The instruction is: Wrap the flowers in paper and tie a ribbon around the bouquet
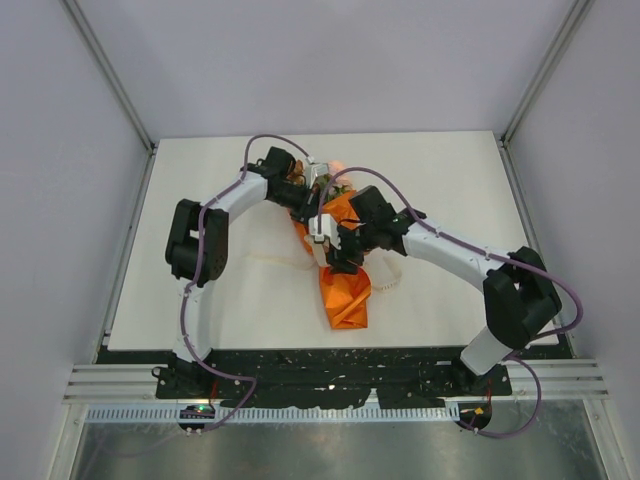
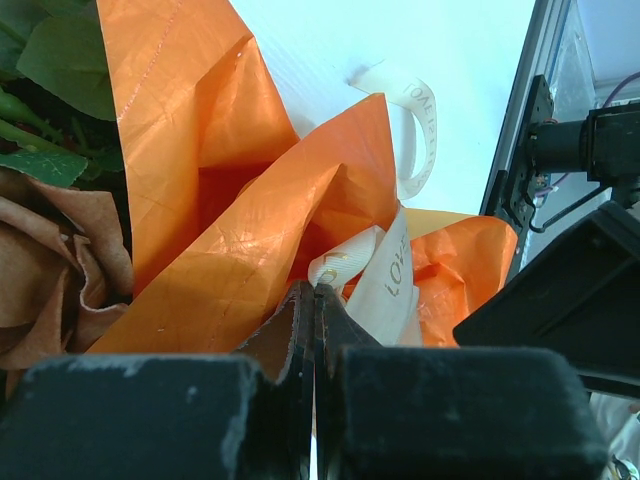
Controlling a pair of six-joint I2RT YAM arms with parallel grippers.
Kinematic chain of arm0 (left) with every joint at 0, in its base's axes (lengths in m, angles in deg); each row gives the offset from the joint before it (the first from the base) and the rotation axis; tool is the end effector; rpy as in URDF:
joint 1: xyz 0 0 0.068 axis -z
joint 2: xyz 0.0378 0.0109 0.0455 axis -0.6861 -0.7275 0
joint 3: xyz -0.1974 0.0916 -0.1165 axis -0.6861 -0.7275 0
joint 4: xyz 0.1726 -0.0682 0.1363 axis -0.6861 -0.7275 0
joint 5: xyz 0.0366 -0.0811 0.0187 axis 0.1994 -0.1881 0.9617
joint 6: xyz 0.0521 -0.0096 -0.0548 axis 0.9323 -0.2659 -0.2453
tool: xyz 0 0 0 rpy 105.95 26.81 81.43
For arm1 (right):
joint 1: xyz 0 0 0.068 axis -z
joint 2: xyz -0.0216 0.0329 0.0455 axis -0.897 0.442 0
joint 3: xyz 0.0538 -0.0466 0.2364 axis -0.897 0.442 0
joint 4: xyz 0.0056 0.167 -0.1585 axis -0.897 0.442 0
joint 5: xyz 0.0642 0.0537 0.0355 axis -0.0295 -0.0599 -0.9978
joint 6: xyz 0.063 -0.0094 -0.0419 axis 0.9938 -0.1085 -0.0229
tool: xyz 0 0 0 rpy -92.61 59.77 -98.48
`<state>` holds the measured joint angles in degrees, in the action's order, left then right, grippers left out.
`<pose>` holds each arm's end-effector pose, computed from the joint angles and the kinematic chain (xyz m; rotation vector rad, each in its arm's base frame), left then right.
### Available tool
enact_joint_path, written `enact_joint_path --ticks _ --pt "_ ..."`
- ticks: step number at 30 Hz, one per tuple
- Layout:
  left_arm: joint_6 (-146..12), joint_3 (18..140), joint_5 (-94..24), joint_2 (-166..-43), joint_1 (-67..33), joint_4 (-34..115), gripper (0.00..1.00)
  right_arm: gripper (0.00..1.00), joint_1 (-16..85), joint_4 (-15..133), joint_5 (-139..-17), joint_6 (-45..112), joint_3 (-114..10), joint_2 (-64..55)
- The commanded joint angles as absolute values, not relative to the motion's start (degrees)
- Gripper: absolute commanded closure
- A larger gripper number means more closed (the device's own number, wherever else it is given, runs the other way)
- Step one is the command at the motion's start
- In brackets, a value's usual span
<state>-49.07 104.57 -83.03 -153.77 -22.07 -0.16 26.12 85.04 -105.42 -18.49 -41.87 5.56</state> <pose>0.3676 -0.2008 0.1683 0.8767 2.3666 -1.4086 0.2293 0.2242 0.2125 -1.7568 1.6065 0.7031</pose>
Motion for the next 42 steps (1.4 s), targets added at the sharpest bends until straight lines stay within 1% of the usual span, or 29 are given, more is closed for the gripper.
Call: enact_joint_path --ticks 1,9,11,13,15,16,17,21,25,33,37,39,42 --pt "-49.7 104.5 -83.3 -151.9 -22.0 0.7 1.00 0.46 25.8 80.4 -105.5 -17.7 -43.8 8.2" --pt "-49.7 104.6 -83.4 -151.9 -22.0 0.9 1.00 0.45 25.6 80.5 -105.5 -21.8 -45.6 13.8" --pt "-49.6 104.6 -83.2 -151.7 -22.0 0.9 1.00 0.47 25.7 80.5 -104.7 -22.3 -45.9 14.7" --pt "-49.4 104.8 -83.0 -151.8 -22.0 0.9 1.00 0.57 25.6 81.0 -104.4 -22.6 -46.0 15.0" --pt "-49.3 104.8 -83.1 -151.7 -22.0 0.7 1.00 0.84 25.6 83.4 -105.5 -22.5 -46.3 13.5" --pt "-49.0 104.9 -82.8 -151.4 -22.1 0.4 1.00 0.88 25.6 83.9 -105.9 -22.5 -46.4 12.9" --pt "-48.6 104.9 -82.8 -151.3 -22.0 -0.1 1.00 0.95 25.6 85.2 -106.4 -22.2 -46.1 11.2" --pt "-44.9 103.9 -81.5 -148.6 -22.0 -2.3 1.00 0.95 26.1 88.3 -107.1 -22.2 -44.2 5.8" --pt "-42.0 101.5 -80.3 -145.5 -22.1 -3.3 1.00 0.95 27.2 92.6 -107.2 -22.6 -43.1 3.4" --pt "-38.3 98.1 -77.8 -141.9 -24.7 -5.1 1.00 0.95 31.9 102.6 -105.6 -25.7 -42.1 3.5" --pt "-34.2 94.6 -72.5 -139.2 -26.5 -4.3 1.00 0.95 35.6 108.0 -105.7 -27.4 -41.3 3.8" --pt "-32.4 94.7 -71.8 -139.3 -27.8 -6.5 1.00 0.95 37.2 109.7 -105.6 -28.1 -40.6 3.7" --pt "-28.9 95.4 -67.1 -139.5 -29.1 -9.5 1.00 0.95 39.3 112.0 -104.9 -29.2 -39.3 3.9"
